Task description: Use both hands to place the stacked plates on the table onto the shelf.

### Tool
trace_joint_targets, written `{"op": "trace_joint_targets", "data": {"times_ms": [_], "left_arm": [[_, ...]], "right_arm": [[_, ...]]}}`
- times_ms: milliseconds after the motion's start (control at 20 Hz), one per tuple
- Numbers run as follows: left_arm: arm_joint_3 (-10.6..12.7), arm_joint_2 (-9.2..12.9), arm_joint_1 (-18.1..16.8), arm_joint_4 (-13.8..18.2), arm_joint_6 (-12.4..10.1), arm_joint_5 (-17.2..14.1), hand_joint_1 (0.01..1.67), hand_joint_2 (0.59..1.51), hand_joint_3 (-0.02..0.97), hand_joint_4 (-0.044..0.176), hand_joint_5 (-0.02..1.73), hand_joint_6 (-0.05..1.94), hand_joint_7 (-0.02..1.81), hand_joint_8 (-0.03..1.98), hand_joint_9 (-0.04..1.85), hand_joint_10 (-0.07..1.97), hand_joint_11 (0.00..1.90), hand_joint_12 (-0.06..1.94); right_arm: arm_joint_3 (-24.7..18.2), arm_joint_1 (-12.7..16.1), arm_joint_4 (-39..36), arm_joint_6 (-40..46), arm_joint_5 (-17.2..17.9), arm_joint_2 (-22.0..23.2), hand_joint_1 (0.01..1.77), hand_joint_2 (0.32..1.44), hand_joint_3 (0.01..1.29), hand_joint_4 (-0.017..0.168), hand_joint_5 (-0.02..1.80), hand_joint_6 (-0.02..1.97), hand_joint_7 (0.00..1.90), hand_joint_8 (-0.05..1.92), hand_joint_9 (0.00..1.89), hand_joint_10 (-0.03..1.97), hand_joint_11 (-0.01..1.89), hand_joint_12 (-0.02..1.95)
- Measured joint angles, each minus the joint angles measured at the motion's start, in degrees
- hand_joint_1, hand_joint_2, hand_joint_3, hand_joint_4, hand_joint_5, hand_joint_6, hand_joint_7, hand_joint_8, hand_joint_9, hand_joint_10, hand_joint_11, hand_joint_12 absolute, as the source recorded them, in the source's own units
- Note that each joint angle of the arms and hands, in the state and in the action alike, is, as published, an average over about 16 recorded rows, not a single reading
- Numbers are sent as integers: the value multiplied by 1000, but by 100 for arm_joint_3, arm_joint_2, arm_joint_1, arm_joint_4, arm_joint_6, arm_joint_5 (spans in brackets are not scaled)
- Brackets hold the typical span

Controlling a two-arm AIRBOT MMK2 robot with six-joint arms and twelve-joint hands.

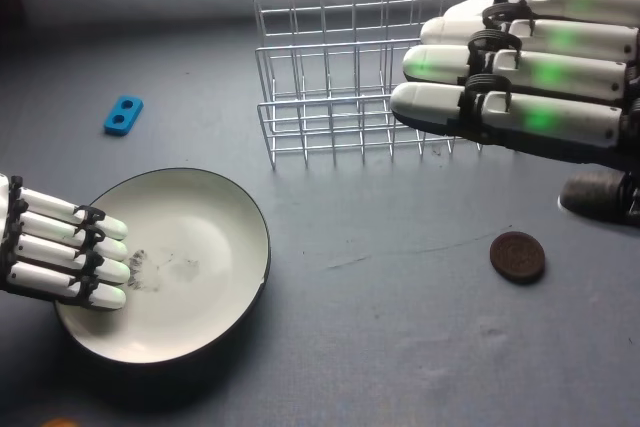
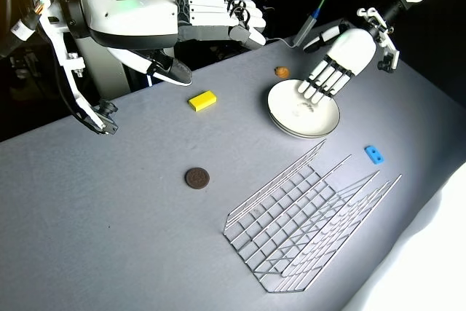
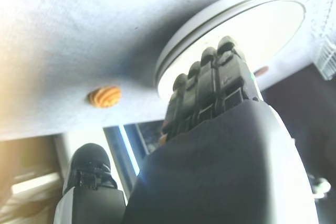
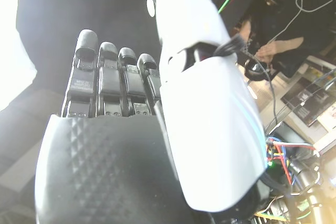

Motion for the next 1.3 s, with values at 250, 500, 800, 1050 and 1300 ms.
{"op": "trace_joint_targets", "data": {"times_ms": [250,500,800,1050,1300], "left_arm": [[131,-77,88,-35,1,44,19,1109,16,-1,17,-5,11,-9,19,0,16,-13],[163,-116,137,-38,-12,93,19,1108,16,-1,12,-5,4,-9,13,-6,16,-17],[12,-131,29,33,-130,205,19,1107,15,-1,8,-10,-6,-11,7,-8,16,-12],[-319,-128,-251,202,-329,423,18,1108,16,-2,4,-5,-3,-13,8,-3,16,-2],[-741,-107,-585,400,-534,687,19,1112,16,-3,6,2,3,-13,12,0,16,7]], "right_arm": [[0,-44,6,-102,0,-35,1369,1076,12,-2,21,20,17,14,42,7,14,290],[0,-112,11,-263,-9,-99,1327,1085,12,-1,21,20,15,15,27,7,15,151],[0,-178,25,-526,-85,-246,1295,1092,12,-1,21,21,12,15,18,7,19,12],[0,-151,40,-784,-361,-442,1278,1098,12,-1,21,21,12,15,21,6,22,15],[1,-53,129,-1149,-778,-735,1257,1106,12,-1,21,21,12,15,21,6,23,49]]}}
